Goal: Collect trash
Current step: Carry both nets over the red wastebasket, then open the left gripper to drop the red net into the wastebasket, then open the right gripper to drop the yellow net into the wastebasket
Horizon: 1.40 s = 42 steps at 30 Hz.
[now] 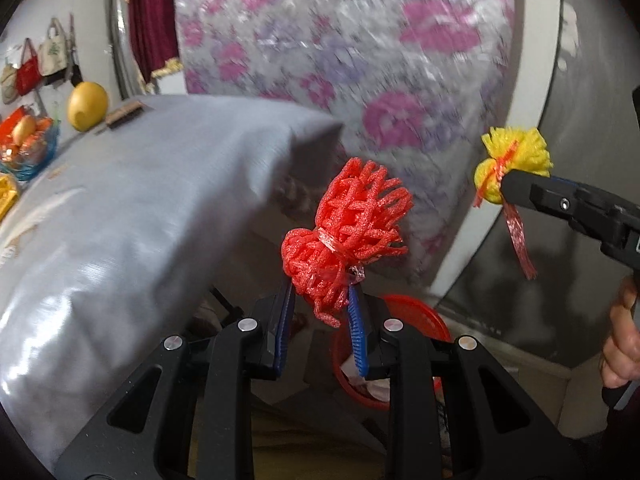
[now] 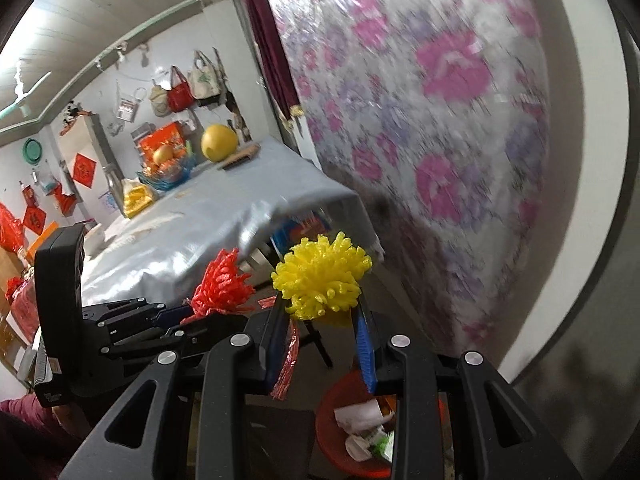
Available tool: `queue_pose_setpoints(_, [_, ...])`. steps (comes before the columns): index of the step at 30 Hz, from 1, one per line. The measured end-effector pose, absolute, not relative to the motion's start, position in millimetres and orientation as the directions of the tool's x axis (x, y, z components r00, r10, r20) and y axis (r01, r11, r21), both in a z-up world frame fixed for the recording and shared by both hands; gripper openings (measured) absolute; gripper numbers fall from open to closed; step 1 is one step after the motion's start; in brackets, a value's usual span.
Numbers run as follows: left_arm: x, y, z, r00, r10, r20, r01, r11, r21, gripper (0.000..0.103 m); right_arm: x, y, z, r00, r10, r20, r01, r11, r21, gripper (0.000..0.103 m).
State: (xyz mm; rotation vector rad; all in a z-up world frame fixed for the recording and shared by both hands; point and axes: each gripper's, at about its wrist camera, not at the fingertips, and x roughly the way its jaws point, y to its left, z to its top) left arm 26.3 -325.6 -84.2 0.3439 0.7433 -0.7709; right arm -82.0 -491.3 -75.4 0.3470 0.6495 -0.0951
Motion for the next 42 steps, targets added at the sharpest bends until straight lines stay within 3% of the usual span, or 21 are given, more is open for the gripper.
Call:
queue_pose_setpoints(12, [28.8, -379.8, -154.3, 0.293, -0.454, -0.842, 0.828, 0.561, -0.015, 0.027, -85.4, -524.7, -127.8, 0.738, 0.024, -0.675, 0.285, 0.895, 0.343, 0.031])
queue_pose_setpoints(24, [32.1, -414.1, -247.3, 0.143, -0.292, -0.946, 0.881, 0.472, -0.012, 0.029, -86.1, -539.1, -148.4, 0.731, 0.041, -0.681, 0.316, 0.865, 0.391, 0.031])
queue_pose_setpoints(26, [32.7, -414.7, -246.5, 0.136, -0.295, -0.946, 0.885, 0.465, -0.018, 0.033, -86.2, -539.8, -150.1, 0.731, 0.044, -0.681, 0.314, 0.865, 0.392, 0.031])
queue_pose_setpoints(31, [35.0, -411.4, -247.8, 0.141, -0.294, -0.945, 0.881, 0.473, -0.016, 0.068, -85.4, -539.2, -149.1, 0.732, 0.05, -0.68, 0.308, 0.866, 0.394, 0.031])
queue_pose_setpoints(37, [36.5, -407.9, -241.8, 0.205, -0.287, -0.936, 0.863, 0.504, 0.034, 0.082, -82.7, -537.0, -155.4, 0.716, 0.064, -0.695, 0.304, 0.868, 0.393, 0.031])
queue_pose_setpoints(42, [39.0, -400.5, -234.6, 0.284, -0.278, -0.918, 0.841, 0.533, 0.099, 0.087, -76.9, -531.8, -175.7, 0.67, 0.082, -0.738, 0.307, 0.875, 0.375, 0.032])
